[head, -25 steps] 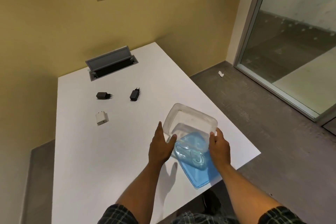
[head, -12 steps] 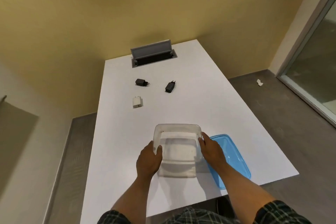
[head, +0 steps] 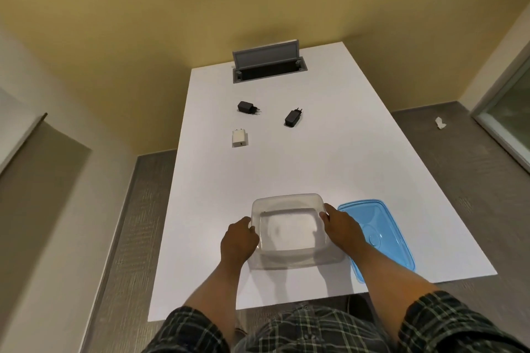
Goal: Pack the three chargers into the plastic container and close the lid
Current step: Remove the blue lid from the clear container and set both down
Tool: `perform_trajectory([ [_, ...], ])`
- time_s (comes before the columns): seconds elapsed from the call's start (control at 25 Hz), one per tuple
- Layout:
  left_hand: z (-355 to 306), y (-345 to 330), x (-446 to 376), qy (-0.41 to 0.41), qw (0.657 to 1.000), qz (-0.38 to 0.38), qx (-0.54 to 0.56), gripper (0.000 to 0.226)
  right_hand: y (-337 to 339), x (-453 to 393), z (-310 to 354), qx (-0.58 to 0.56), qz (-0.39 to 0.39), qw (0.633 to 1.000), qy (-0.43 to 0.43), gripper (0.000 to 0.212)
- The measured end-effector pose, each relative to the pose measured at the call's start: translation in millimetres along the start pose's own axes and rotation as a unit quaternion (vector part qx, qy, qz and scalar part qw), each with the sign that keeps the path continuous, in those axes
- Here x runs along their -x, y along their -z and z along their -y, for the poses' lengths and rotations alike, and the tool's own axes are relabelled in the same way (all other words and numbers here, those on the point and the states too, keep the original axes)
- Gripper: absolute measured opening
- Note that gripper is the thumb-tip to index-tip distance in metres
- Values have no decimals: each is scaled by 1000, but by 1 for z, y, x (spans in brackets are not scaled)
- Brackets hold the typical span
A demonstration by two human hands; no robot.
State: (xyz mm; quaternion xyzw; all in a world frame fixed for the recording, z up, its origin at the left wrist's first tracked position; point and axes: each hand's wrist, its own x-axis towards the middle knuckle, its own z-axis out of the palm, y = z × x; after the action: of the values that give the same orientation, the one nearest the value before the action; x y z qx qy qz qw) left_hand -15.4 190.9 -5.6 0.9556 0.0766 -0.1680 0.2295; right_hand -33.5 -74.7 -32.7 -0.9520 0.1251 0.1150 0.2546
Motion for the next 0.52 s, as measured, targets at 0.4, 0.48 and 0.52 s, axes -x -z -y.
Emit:
perform_trajectory([
  [0.4, 0, -1, -8, -52, 987, -1, -153, 43, -1, -2, 3, 70, 4, 998, 2, 41],
  [0.48, -1, 0, -9, -62, 982, -13, -180, 44, 2, -1, 4, 106, -15, 994, 5, 46],
  [0.52, -1, 1, -11, -65, 982, -19, -178, 43, 3, -2, 5, 112, -29, 993, 4, 49],
])
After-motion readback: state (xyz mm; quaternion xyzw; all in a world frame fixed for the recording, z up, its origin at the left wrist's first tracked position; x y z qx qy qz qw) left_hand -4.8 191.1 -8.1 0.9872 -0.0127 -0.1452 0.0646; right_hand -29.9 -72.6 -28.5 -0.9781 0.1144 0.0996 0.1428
